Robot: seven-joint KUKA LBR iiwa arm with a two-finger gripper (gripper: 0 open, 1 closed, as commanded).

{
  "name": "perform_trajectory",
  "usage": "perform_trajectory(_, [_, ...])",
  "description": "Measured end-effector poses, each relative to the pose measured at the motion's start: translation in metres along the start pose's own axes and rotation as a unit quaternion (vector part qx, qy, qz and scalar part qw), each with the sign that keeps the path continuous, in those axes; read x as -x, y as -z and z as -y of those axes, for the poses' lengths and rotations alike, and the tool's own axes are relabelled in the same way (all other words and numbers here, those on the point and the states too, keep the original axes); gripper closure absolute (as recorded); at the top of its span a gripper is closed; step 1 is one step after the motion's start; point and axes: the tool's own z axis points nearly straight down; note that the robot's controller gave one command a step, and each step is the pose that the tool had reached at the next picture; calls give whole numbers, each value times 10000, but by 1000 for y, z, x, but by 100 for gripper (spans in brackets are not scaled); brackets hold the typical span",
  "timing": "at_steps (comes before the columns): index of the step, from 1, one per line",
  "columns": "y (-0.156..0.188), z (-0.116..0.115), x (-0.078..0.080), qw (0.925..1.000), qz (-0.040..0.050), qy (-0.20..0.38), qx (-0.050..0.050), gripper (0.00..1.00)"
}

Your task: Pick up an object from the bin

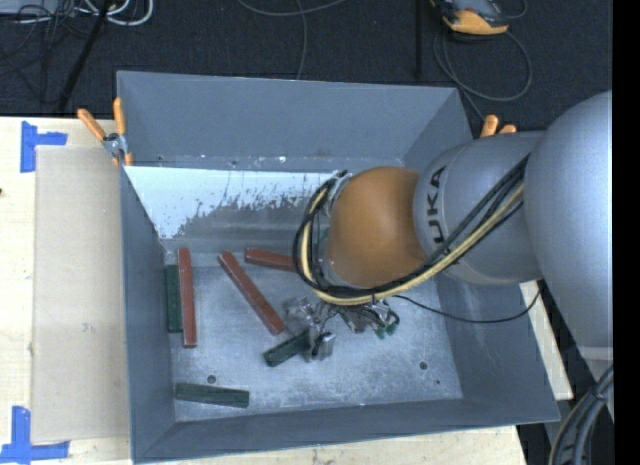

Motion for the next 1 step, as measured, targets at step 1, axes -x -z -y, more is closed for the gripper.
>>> perform_trajectory(1, [174, 2, -23, 10000, 42, -65, -17, 100])
